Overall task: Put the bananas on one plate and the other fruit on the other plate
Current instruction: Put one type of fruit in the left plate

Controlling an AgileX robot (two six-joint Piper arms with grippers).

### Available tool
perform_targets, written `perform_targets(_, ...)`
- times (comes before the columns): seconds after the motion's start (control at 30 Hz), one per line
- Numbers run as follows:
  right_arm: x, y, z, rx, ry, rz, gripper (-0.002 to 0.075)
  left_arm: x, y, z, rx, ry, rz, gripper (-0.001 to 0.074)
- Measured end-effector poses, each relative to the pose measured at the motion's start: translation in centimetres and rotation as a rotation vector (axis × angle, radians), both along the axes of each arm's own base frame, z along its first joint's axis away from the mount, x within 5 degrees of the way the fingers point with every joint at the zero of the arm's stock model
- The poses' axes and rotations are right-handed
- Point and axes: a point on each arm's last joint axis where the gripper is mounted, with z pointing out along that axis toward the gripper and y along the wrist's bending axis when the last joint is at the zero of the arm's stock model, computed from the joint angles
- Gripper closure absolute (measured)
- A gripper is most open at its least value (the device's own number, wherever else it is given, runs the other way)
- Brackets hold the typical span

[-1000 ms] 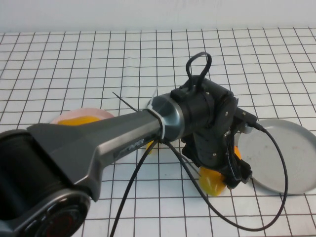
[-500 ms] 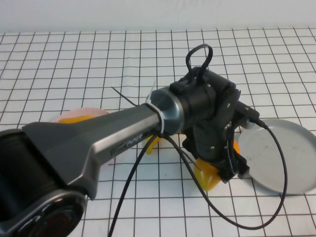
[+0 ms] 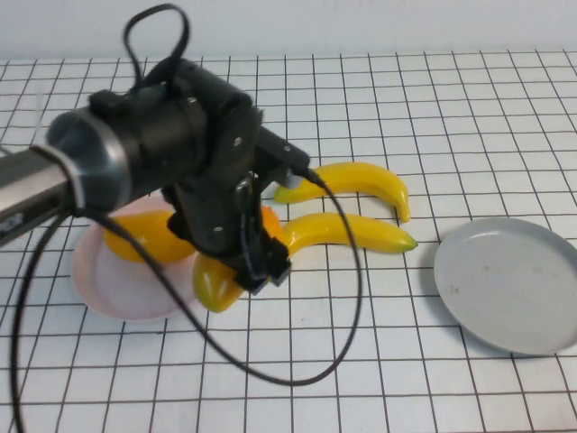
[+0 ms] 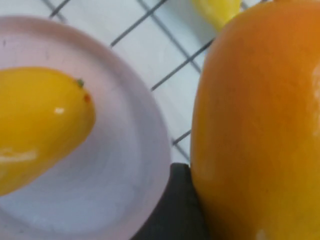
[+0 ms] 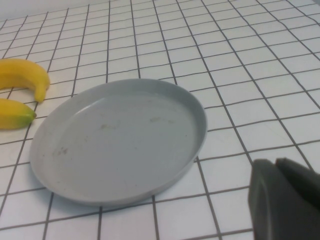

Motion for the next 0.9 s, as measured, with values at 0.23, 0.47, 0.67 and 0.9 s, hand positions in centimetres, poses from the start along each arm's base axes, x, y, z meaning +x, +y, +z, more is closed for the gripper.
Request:
perform_targets(0.23,0.0,0.0,0.0,0.0,0.0,0.0,0.0742,-1.9,5.2,-1.1,0.024,-0.095,-0.21,0.0186)
perform_targets(0.47,0.0,0.0,0.0,0.0,0.0,0.0,0.0742,0.1,8.3,-1.8,0.095,-0.146,-0.246,0.0186)
perform_targets(0.67,0.0,0.0,0.0,0.0,0.0,0.0,0.0742,1.9,12.0,-2.7,0.037,-0.113,-0.124,0.0186)
perform_targets(0.9,0.0,0.0,0.0,0.0,0.0,0.0,0.0742,3.0,13.9,-4.0,-0.087,-0.054,-0.025,0.0136)
